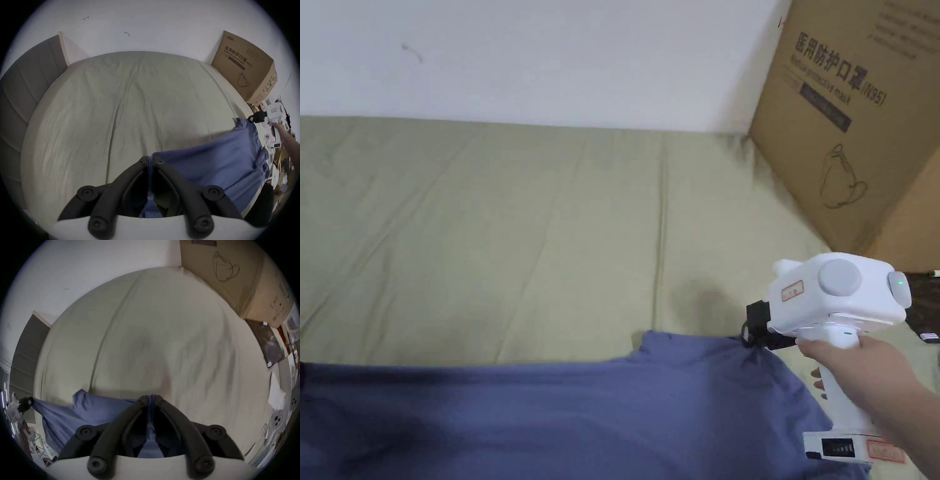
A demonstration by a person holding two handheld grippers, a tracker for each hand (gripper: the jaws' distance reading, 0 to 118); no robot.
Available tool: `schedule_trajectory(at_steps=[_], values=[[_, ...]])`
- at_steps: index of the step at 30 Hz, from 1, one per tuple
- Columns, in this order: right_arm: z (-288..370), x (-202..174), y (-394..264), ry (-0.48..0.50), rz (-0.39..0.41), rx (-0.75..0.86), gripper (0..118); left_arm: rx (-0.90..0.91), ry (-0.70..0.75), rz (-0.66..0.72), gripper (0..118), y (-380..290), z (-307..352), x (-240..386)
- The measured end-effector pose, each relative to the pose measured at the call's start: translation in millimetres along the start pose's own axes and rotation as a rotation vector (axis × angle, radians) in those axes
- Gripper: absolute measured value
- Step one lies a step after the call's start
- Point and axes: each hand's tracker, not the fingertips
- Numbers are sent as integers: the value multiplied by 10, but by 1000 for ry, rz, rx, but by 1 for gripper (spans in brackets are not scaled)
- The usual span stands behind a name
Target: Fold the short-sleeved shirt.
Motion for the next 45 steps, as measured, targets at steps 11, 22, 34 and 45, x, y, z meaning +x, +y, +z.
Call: schedule_trajectory(at_steps=[11,22,34,45], values=[[1448,172,-431,104,1,233,6,100,-58,24,4,-61,763,50],[2162,349,-1673,137,-6,228,6,103,-74,-38,4,-716,1489,155],[1569,500,-2730,92,-34,-8,6,-102,-60,-14,4,-1715,1140,113],[1594,384,-2729,35,93,64,100,-84,-47,-20,77,-1820,1130,214]])
